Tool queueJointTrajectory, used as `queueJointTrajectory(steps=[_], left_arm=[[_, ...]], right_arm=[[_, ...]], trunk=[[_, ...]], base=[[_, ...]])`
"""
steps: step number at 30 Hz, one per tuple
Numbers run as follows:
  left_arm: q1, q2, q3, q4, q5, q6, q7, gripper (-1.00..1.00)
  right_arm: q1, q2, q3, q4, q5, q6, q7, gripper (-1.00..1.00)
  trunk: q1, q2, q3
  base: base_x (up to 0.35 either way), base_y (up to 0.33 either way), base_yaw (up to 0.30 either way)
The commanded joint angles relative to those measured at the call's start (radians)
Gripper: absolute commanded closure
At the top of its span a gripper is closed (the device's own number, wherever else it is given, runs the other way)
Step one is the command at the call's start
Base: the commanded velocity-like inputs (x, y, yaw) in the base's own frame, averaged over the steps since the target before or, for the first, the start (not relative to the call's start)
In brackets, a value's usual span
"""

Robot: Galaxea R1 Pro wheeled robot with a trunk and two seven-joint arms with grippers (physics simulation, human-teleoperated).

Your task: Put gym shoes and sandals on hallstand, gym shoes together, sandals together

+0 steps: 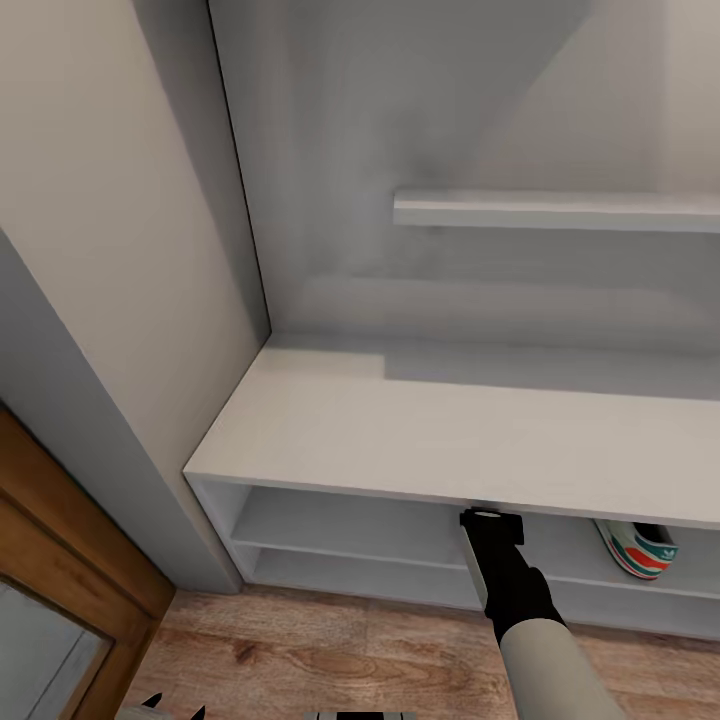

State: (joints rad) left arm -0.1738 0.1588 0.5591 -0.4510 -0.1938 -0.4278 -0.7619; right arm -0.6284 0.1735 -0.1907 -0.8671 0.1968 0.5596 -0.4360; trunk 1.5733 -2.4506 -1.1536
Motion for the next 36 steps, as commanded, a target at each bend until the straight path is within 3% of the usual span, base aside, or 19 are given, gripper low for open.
queueJointTrajectory(steps=[1, 9, 36], left_arm=[[-0.001, -0.001, 0.008, 0.000, -0.010, -0.005, -0.005, -1.00], [-0.001, -0.001, 0.008, 0.000, -0.009, -0.006, -0.005, -1.00], [-0.001, -0.001, 0.011, -0.001, -0.001, -0.006, -0.005, -1.00]], right_arm=[[-0.001, 0.001, -0.003, -0.001, 0.010, 0.008, 0.003, -1.00], [-0.001, 0.001, -0.003, -0.001, 0.010, 0.008, 0.003, -1.00], [0.000, 0.001, -0.003, 0.004, 0.010, 0.002, 0.005, -1.00]], trunk=[[0.000, 0.000, -0.001], [0.000, 0.000, -0.001], [0.000, 0.000, -0.001]], base=[[-0.006, 0.000, 0.000], [-0.197, 0.000, 0.000], [-0.332, -0.012, 0.000]])
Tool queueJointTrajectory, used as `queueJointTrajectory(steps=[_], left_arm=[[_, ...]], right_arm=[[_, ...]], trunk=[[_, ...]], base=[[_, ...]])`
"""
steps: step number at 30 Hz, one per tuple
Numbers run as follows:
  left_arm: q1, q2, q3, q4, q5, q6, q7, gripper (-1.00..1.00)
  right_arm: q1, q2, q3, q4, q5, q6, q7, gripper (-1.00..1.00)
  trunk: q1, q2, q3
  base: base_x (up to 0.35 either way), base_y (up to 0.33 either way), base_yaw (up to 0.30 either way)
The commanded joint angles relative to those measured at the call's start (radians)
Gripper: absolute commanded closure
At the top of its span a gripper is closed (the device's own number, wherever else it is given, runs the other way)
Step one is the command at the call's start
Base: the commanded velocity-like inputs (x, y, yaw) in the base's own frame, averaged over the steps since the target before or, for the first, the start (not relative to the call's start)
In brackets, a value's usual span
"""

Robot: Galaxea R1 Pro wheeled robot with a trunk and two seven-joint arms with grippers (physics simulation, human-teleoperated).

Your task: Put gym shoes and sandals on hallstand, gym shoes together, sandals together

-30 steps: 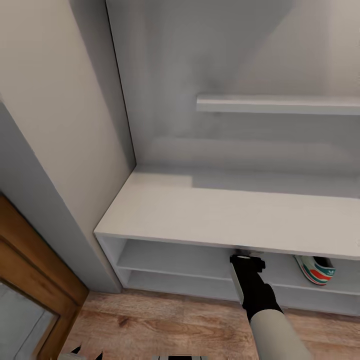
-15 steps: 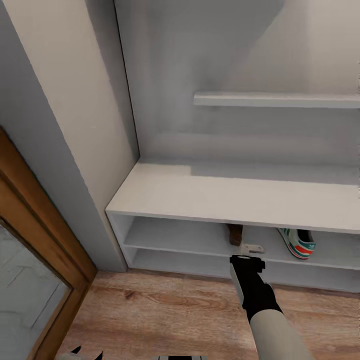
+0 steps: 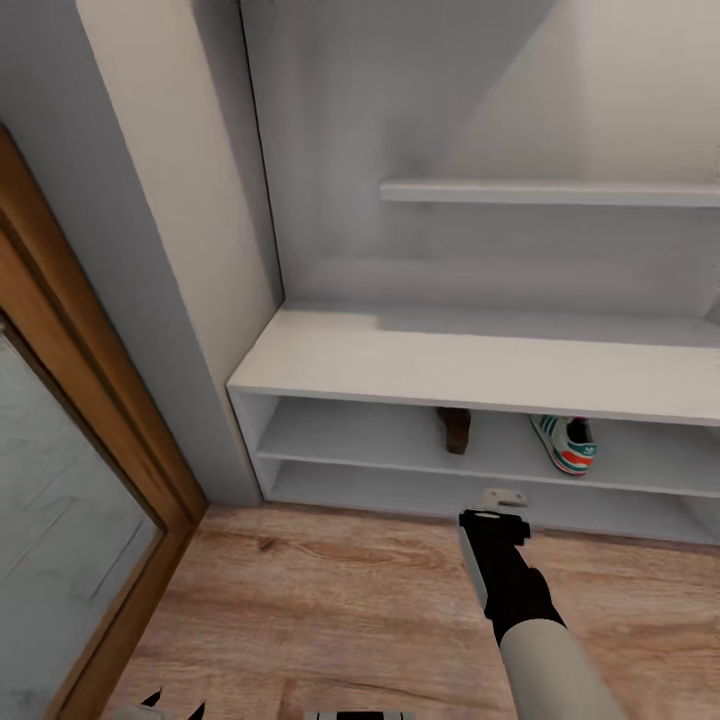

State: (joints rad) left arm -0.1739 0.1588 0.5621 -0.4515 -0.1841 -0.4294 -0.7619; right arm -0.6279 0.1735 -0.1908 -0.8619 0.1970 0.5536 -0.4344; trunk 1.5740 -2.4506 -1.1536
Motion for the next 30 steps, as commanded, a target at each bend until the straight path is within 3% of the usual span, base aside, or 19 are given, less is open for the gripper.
queueJointTrajectory(steps=[1, 6, 9, 19, 30], left_arm=[[-0.001, -0.001, 0.009, 0.000, -0.010, -0.005, -0.005, -1.00], [-0.001, -0.001, 0.013, -0.001, -0.009, -0.005, -0.005, -1.00], [-0.001, -0.001, 0.017, 0.000, -0.009, -0.005, -0.003, -1.00], [-0.001, -0.001, 0.019, 0.000, -0.009, -0.005, 0.009, -1.00], [-0.001, -0.001, 0.018, 0.000, -0.003, -0.006, 0.046, -1.00]], right_arm=[[0.000, 0.001, -0.003, 0.000, 0.010, 0.008, 0.003, -1.00], [0.000, 0.001, -0.003, 0.023, 0.010, -0.006, 0.003, -1.00], [0.000, 0.001, -0.003, 0.124, 0.012, -0.119, 0.004, -1.00], [0.002, -0.002, -0.003, 0.305, 0.014, -0.316, 0.005, -1.00], [0.002, -0.100, -0.003, 0.620, 0.015, -0.620, 0.005, -1.00]], trunk=[[-0.001, 0.000, -0.001], [-0.001, 0.000, -0.001], [-0.001, 0.000, -0.001], [-0.001, 0.000, -0.001], [-0.001, 0.000, -0.001]], base=[[-0.336, -0.044, 0.000], [-0.336, -0.022, 0.000], [-0.336, -0.004, 0.000], [-0.334, -0.001, 0.000], [-0.106, 0.000, 0.000]])
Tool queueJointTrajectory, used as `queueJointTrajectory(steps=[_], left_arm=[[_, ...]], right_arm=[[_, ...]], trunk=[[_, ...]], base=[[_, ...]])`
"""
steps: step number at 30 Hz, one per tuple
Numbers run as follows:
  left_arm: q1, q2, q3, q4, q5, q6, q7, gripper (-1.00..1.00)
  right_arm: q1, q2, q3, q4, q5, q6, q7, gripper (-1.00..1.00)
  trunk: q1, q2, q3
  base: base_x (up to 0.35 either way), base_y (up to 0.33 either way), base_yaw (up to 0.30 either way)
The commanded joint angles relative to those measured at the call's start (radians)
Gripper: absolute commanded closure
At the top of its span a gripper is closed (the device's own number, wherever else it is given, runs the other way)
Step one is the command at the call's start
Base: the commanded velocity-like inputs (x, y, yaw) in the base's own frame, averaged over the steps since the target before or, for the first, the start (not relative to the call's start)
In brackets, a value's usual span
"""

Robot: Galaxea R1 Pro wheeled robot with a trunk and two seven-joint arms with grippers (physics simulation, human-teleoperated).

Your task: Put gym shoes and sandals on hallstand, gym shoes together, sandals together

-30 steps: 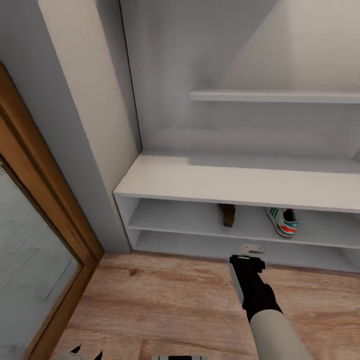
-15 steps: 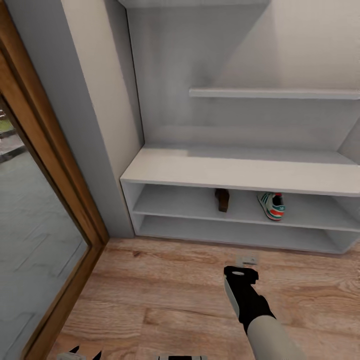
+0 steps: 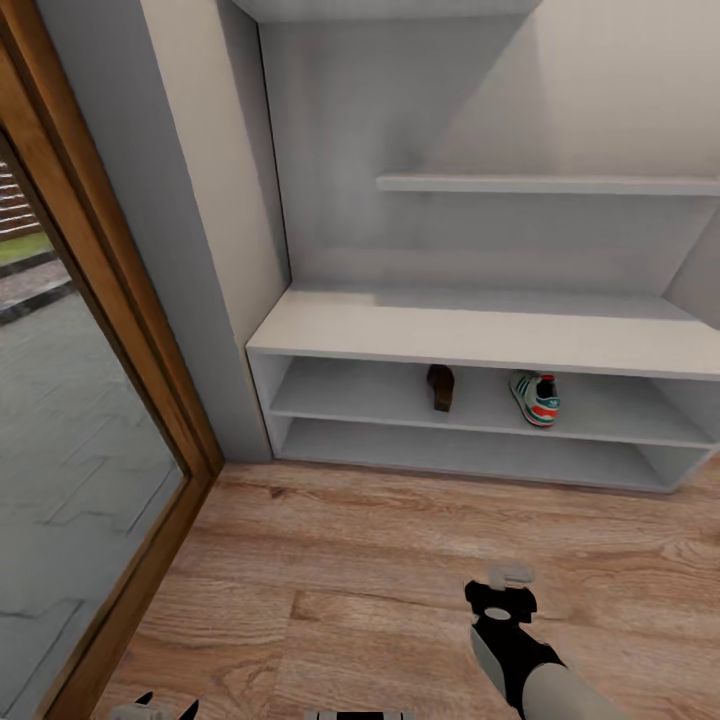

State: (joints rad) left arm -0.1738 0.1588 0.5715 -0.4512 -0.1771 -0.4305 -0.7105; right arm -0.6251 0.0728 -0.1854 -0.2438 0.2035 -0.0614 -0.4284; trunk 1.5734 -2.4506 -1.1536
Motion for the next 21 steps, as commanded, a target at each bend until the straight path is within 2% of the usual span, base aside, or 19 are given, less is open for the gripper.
queueJointTrajectory(steps=[1, 6, 11, 12, 17, 21], left_arm=[[-0.001, -0.001, 0.008, 0.000, -0.008, -0.005, -0.003, -1.00], [-0.001, -0.001, 0.008, 0.000, 0.009, -0.005, 0.003, -1.00], [-0.001, 0.000, 0.009, 0.000, 0.027, -0.005, 0.004, -1.00], [-0.001, 0.000, 0.010, 0.001, 0.042, -0.005, 0.005, -1.00], [-0.001, 0.001, 0.010, 0.002, 0.070, -0.006, 0.036, -1.00], [-0.001, 0.001, 0.010, 0.002, 0.079, -0.006, 0.062, -1.00]], right_arm=[[-0.001, -0.006, -0.008, 0.025, 0.008, -0.026, -0.001, -1.00], [0.000, -0.042, -0.007, 0.141, 0.008, -0.125, 0.000, -1.00], [0.002, -0.062, -0.007, 0.190, 0.010, -0.185, 0.001, -1.00], [0.021, -0.075, -0.006, 0.206, 0.012, -0.248, 0.002, -1.00], [0.084, -0.092, -0.006, 0.213, 0.012, -0.347, 0.002, -1.00], [0.099, -0.099, -0.006, 0.214, 0.013, -0.369, 0.003, -1.00]], trunk=[[0.000, 0.000, -0.001], [0.000, 0.000, -0.001], [0.000, 0.000, -0.001], [0.000, 0.000, -0.001], [0.000, 0.000, -0.001], [0.000, 0.000, -0.001]], base=[[-0.015, 0.000, 0.000], [-0.008, 0.000, 0.000], [-0.002, 0.000, 0.000], [0.000, 0.000, 0.000], [0.000, 0.000, 0.000], [0.000, 0.000, 0.000]])
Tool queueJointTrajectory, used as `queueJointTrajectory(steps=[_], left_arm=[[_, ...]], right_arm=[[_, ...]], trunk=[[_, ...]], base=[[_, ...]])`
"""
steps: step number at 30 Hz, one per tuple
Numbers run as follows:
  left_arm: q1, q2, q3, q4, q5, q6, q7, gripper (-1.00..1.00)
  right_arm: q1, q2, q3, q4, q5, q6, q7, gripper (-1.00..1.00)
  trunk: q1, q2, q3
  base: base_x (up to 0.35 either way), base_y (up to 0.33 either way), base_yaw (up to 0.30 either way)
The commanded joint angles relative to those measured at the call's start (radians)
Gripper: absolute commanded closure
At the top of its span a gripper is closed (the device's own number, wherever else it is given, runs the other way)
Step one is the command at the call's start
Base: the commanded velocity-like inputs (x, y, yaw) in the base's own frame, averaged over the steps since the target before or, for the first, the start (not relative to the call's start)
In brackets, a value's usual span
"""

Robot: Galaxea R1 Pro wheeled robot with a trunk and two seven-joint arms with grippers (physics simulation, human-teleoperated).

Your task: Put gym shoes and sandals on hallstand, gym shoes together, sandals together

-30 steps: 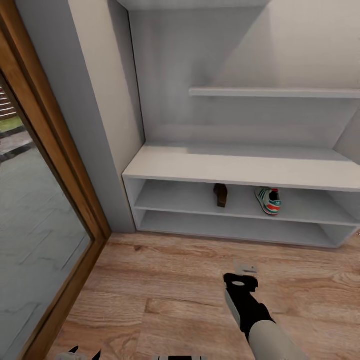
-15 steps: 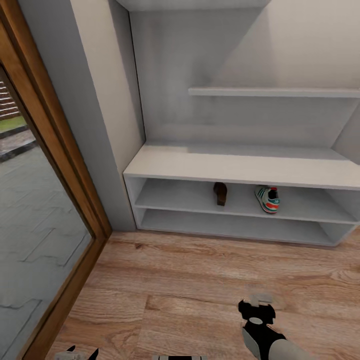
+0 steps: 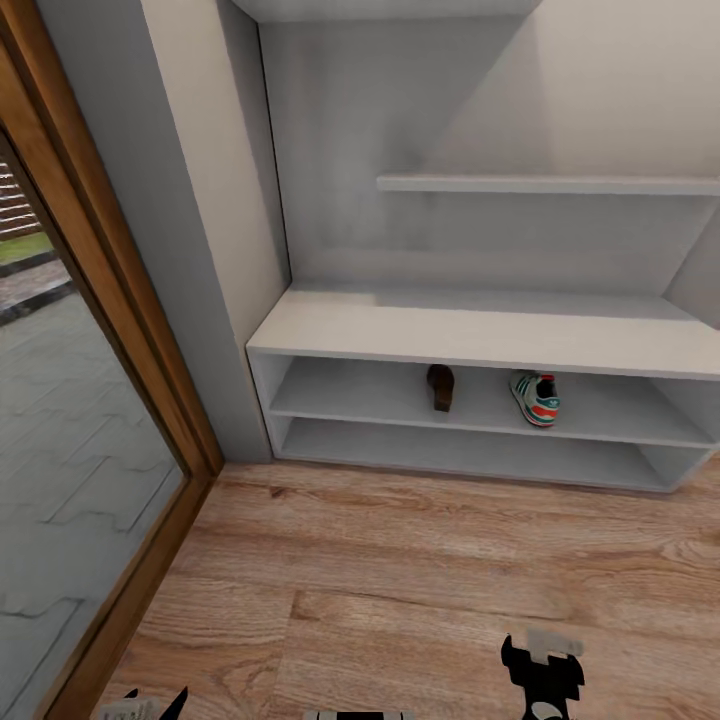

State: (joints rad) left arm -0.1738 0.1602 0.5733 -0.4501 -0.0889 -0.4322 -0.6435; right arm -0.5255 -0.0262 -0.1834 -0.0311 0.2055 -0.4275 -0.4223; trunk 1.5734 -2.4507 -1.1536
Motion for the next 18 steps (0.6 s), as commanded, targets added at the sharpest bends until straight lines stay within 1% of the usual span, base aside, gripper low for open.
queueJointTrajectory(steps=[1, 5, 10, 11, 13, 18], left_arm=[[-0.001, -0.002, 0.007, 0.001, -0.003, -0.006, 0.023, -1.00], [-0.001, -0.002, 0.007, 0.001, 0.001, -0.007, 0.038, -1.00], [-0.001, -0.003, 0.007, 0.003, 0.003, -0.008, 0.043, -1.00], [-0.001, -0.003, 0.007, 0.011, 0.004, -0.008, 0.044, -1.00], [-0.001, -0.003, 0.007, 0.022, 0.003, -0.009, 0.045, -1.00], [-0.001, -0.002, 0.008, 0.031, 0.003, -0.010, 0.045, -1.00]], right_arm=[[0.016, -0.012, -0.007, 0.002, 0.012, -0.018, -0.001, -1.00], [0.024, -0.018, -0.006, 0.002, 0.013, -0.025, 0.000, -1.00], [0.027, -0.017, -0.001, 0.001, 0.033, -0.027, 0.000, -1.00], [0.028, -0.016, 0.000, 0.000, 0.048, -0.028, 0.000, -1.00], [0.028, -0.015, 0.000, -0.001, 0.058, -0.028, 0.000, -1.00], [0.028, -0.013, 0.001, 0.000, 0.066, -0.028, 0.000, -1.00]], trunk=[[0.000, 0.000, -0.001], [0.000, 0.000, -0.001], [0.000, 0.000, -0.001], [0.000, 0.000, -0.001], [0.000, 0.000, -0.001], [0.000, 0.000, -0.001]], base=[[0.000, 0.000, 0.000], [0.000, 0.000, 0.000], [0.000, 0.000, 0.000], [0.000, 0.000, 0.000], [0.000, 0.000, 0.000], [0.000, 0.000, 0.000]])
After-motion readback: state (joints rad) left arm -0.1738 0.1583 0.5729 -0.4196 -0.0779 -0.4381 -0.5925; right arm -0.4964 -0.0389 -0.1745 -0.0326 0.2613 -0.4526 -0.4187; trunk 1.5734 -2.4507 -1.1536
